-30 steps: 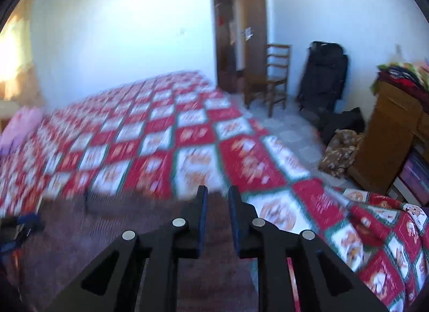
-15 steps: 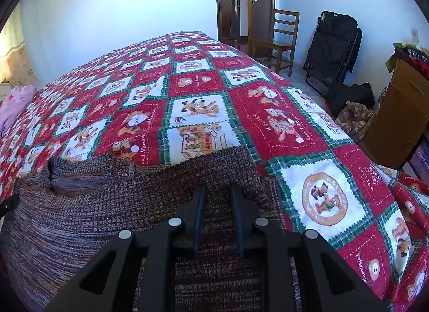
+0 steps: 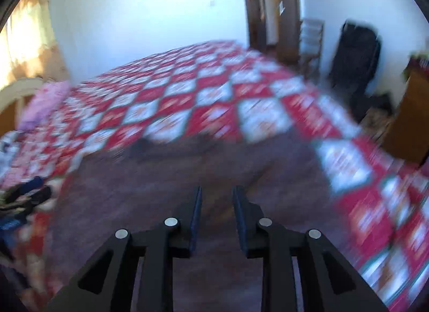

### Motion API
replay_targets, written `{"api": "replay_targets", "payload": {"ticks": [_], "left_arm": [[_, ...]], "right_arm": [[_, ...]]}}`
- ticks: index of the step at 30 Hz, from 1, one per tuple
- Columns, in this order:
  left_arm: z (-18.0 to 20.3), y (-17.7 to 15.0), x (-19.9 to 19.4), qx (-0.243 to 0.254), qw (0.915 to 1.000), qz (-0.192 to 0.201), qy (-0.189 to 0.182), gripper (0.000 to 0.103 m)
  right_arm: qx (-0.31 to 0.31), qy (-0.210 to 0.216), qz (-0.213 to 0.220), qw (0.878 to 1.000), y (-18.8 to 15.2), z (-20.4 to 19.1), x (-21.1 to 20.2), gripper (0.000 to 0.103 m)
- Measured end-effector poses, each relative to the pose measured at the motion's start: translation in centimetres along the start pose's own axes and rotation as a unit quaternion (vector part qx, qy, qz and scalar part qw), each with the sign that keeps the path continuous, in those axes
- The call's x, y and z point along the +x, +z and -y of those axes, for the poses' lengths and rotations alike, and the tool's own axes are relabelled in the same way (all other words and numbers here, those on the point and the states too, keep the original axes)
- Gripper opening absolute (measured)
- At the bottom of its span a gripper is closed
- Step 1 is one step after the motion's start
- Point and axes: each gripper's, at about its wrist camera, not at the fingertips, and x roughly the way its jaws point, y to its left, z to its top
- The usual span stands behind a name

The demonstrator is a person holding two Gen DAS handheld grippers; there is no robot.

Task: Fold small clothes
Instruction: 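Open both grippers and release the folded sweater onto the quilt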

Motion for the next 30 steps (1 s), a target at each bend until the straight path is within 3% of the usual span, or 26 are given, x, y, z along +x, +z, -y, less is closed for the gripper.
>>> {"api": "replay_targets", "payload": {"ticks": [4,8,12,15,17,18,22,25,28,30], "left_arm": [[0.8,-2.6,-1.2,-0.020,0.9996,-0.011,-0.014,0.074],[0.7,-4.6,-2.6,-0.032,0.9990,-0.017,-0.027,0.076],[0.2,-5.1,-3.1,-0.036,0.9990,-0.028,-0.003,0.079],[-0.3,-5.2,-4.2,-0.037,0.9992,-0.013,0.009,0.080],[-0.6,-5.0,-4.3,-0.034,0.9989,-0.006,0.033,0.094],[-0.6,-4.8,-4.2,-0.030,0.9986,-0.004,0.044,0.094],[-0.1,-4.8,-3.7,-0.011,0.9977,0.000,0.067,0.094],[0.4,-4.7,-3.6,-0.001,0.9968,-0.003,0.080,0.094],[0.9,-5.1,-3.9,0.011,0.9963,0.001,0.086,0.095],[1.0,-5.1,-4.0,0.016,0.9951,0.000,0.097,0.095]], "right_arm": [[-0.028,0.002,-0.045,0.999,-3.6,-3.6,2.3,0.025],[-0.060,-0.041,-0.025,0.997,-2.8,-4.8,5.1,0.037],[0.032,-0.003,-0.034,0.999,-1.2,-2.2,6.6,0.042],[0.025,-0.013,-0.055,0.998,-1.1,-3.1,5.4,0.042],[0.039,-0.008,-0.066,0.997,-1.8,-3.5,3.4,0.042],[0.052,0.002,-0.067,0.996,-2.3,-3.6,2.3,0.042],[0.041,0.010,-0.018,0.999,-4.7,-5.1,-2.0,0.043],[-0.005,-0.003,-0.013,1.000,-5.9,-6.2,-1.6,0.043],[0.000,0.012,-0.067,0.998,-7.6,-5.8,0.8,0.043],[-0.027,0.001,-0.053,0.998,-8.5,-6.3,0.3,0.043]]}}
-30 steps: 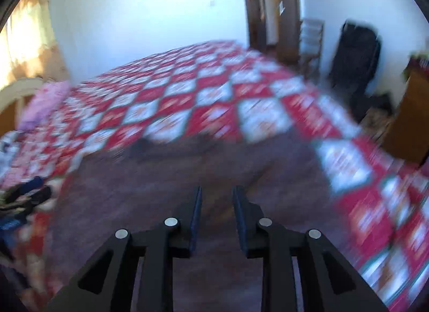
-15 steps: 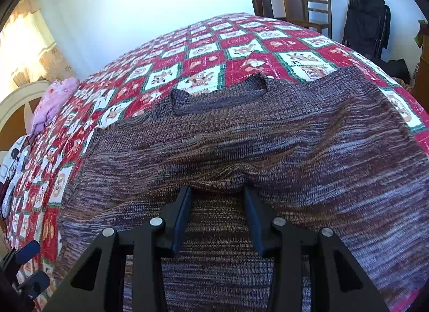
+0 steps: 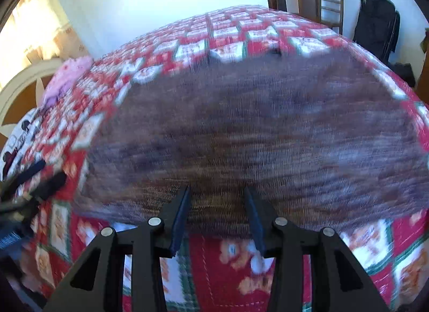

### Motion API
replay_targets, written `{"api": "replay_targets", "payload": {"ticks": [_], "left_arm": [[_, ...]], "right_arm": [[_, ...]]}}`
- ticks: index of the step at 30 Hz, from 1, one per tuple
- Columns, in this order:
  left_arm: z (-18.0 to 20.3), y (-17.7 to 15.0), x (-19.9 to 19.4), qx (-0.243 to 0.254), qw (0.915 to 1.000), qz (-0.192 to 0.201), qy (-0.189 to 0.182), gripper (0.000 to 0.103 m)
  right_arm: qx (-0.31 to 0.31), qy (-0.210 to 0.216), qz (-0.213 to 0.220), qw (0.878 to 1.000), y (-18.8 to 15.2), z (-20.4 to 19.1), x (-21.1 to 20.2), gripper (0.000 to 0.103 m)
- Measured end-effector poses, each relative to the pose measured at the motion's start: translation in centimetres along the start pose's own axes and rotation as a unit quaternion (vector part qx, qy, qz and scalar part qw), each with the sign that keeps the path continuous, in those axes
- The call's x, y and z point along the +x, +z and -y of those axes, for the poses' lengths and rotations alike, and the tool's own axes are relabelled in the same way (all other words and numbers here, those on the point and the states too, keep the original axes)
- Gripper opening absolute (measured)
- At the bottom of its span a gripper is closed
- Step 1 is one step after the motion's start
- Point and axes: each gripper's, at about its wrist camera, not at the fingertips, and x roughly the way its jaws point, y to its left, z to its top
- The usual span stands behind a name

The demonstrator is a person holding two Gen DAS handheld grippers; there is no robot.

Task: Fold small clothes
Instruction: 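Open both grippers and release the folded sweater onto the quilt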

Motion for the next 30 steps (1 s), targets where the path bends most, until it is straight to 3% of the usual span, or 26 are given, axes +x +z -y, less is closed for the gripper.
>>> {"api": "replay_targets", "payload": {"ticks": [4,7,10,14,18,20,24,26,30], "left_arm": [[-0.1,0.0,0.0,0.002,0.9999,-0.001,0.011,0.095],[-0.5,-0.1,0.2,-0.008,0.9999,-0.004,0.012,0.095],[-1.0,-0.3,0.3,-0.022,0.9996,-0.009,0.011,0.095],[-2.7,-1.1,0.0,-0.060,0.9981,-0.008,0.007,0.095],[-4.4,-2.2,0.0,-0.129,0.9903,-0.020,-0.048,0.095],[-4.5,-2.6,0.2,-0.141,0.9881,-0.031,-0.054,0.095],[-4.4,-2.9,0.1,-0.129,0.9894,-0.033,-0.058,0.095],[-4.5,-3.1,-0.1,-0.126,0.9903,-0.023,-0.054,0.095],[-4.6,-3.2,1.1,-0.147,0.9870,-0.034,-0.055,0.095]], "right_arm": [[-0.036,-0.031,-0.017,0.999,-0.5,-1.2,-0.9,0.044],[-0.009,-0.012,-0.017,1.000,-0.2,-0.8,-2.5,0.044],[0.018,-0.006,0.037,0.999,0.4,-0.5,-5.6,0.044],[0.006,0.001,0.098,0.995,1.3,-1.4,-7.6,0.045],[-0.001,0.009,0.087,0.996,3.1,-2.0,-4.8,0.045],[-0.006,0.014,0.079,0.997,3.7,-2.3,-2.3,0.045],[-0.003,0.025,0.003,1.000,2.0,-2.2,2.4,0.045],[-0.035,0.013,0.026,0.999,0.7,-2.7,1.7,0.045],[-0.088,-0.017,0.013,0.996,-0.5,-3.8,0.6,0.047]]}}
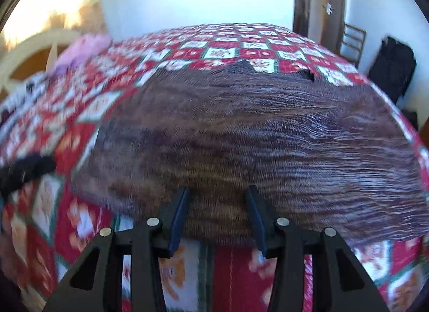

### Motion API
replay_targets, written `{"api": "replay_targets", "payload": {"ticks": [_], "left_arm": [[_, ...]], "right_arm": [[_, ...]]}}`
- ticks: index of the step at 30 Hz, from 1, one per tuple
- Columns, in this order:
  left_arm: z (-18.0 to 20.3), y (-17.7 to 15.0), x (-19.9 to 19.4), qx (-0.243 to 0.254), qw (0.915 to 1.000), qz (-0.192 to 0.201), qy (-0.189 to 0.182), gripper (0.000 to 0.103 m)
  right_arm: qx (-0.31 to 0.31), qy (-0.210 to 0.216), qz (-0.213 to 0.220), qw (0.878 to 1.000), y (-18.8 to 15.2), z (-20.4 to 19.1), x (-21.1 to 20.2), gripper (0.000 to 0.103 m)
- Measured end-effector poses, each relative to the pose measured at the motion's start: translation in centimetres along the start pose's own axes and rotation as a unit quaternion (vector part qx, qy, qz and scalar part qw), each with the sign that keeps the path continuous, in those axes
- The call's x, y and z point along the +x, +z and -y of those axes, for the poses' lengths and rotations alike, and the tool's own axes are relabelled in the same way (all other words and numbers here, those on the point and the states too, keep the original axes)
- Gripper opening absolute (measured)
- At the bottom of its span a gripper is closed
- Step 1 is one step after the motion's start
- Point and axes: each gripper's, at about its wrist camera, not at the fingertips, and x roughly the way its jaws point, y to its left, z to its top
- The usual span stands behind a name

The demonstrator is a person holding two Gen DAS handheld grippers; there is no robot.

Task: Fold small clothes
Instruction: 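Open both grippers and release the folded sweater onto the quilt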

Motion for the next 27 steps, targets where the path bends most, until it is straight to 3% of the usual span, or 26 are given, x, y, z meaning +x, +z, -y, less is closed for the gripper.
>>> {"api": "replay_targets", "payload": {"ticks": [2,5,8,14,17,19,21,24,25,26,27], "left_arm": [[0.0,-0.3,0.4,-0.014,0.9996,-0.013,-0.019,0.095],[0.2,-0.8,0.0,-0.036,0.9987,-0.009,-0.035,0.095],[0.1,-1.7,-0.8,-0.082,0.9954,0.007,-0.050,0.095],[0.6,-4.2,-1.5,-0.179,0.9797,0.019,-0.087,0.094],[1.1,-4.5,0.4,-0.220,0.9696,-0.015,-0.106,0.094],[1.7,-4.2,0.5,-0.223,0.9704,0.008,-0.092,0.094],[1.9,-3.3,0.9,-0.226,0.9687,0.025,-0.098,0.087],[1.1,-2.0,2.3,-0.272,0.9558,0.025,-0.110,0.080],[0.9,-1.9,2.5,-0.282,0.9515,0.030,-0.119,0.067],[0.9,-2.0,2.6,-0.284,0.9492,0.030,-0.132,0.038],[1.0,-2.0,3.1,-0.282,0.9463,0.019,-0.157,0.025]], "right_arm": [[0.027,0.011,-0.002,1.000,0.1,0.6,-0.7,0.047],[0.071,0.024,0.050,0.996,0.1,1.4,-3.4,0.047],[0.075,0.018,0.102,0.992,0.3,1.2,-5.9,0.051],[0.106,0.026,0.138,0.984,0.1,1.7,-7.7,0.052],[0.116,0.024,0.138,0.983,-0.3,2.1,-8.1,0.052],[0.126,0.029,0.137,0.982,-0.5,2.6,-8.3,0.052],[0.131,0.029,0.137,0.981,-0.6,3.0,-8.4,0.052],[0.132,0.026,0.138,0.981,-0.8,3.4,-8.8,0.052],[0.133,0.026,0.138,0.981,-0.8,3.5,-9.0,0.052],[0.135,0.025,0.141,0.980,-0.8,3.7,-9.3,0.052],[0.136,0.024,0.144,0.980,-0.8,3.8,-9.4,0.052]]}}
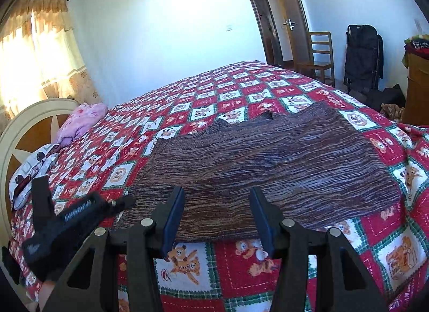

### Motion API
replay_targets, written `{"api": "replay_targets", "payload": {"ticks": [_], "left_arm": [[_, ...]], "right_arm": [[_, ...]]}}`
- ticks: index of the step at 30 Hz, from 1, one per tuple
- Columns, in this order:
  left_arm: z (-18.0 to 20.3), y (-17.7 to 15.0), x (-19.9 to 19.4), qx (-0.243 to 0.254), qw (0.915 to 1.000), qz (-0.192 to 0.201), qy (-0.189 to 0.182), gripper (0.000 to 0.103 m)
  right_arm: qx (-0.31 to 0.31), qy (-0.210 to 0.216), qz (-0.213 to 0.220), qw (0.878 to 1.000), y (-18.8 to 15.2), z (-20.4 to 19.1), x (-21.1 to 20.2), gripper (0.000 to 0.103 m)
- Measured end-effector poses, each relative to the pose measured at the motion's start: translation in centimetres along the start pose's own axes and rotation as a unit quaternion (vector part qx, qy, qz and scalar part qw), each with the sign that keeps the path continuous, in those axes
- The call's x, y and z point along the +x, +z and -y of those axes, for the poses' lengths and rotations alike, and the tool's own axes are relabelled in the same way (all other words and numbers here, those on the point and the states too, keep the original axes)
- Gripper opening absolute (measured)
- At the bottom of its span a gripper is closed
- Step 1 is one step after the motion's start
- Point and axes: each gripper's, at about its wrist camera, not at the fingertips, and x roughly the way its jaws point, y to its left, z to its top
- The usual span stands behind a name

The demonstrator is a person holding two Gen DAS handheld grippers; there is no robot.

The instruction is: Fold small clothes

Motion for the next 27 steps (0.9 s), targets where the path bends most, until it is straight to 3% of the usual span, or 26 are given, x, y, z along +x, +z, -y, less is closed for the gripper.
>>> {"api": "replay_targets", "payload": {"ticks": [1,6,13,17,18,20,24,27], "left_arm": [[-0.2,-0.3,0.5,-0.003,0.9998,-0.019,-0.007,0.015],[-0.7,-1.4,0.7,0.017,0.9997,-0.014,-0.002,0.016],[-1.5,0.4,1.0,-0.030,0.9990,-0.025,-0.020,0.018],[-2.3,0.7,1.0,-0.060,0.9972,-0.030,-0.034,0.018],[-2.3,0.6,0.9,-0.057,0.9974,-0.028,-0.033,0.018],[-1.8,0.2,0.8,-0.031,0.9991,-0.020,-0.022,0.014],[-1.7,-0.3,0.5,-0.006,0.9998,-0.011,-0.014,0.009],[-2.1,0.0,0.4,-0.008,0.9996,-0.018,-0.023,0.009]], "right_arm": [[0.000,-0.002,0.002,1.000,0.1,0.2,-0.2,0.052],[0.004,-0.010,-0.001,1.000,0.5,0.6,0.0,0.052],[-0.009,-0.004,-0.012,1.000,1.0,-0.5,1.2,0.052],[-0.033,0.015,-0.010,0.999,3.4,-1.8,2.5,0.055],[-0.039,0.033,-0.013,0.999,4.5,-2.4,3.2,0.069],[-0.048,0.065,-0.033,0.996,6.5,-3.8,5.7,0.081],[-0.087,0.110,-0.113,0.984,8.5,-8.1,12.8,0.081],[-0.135,0.092,-0.160,0.973,8.3,-11.5,18.5,0.081]]}}
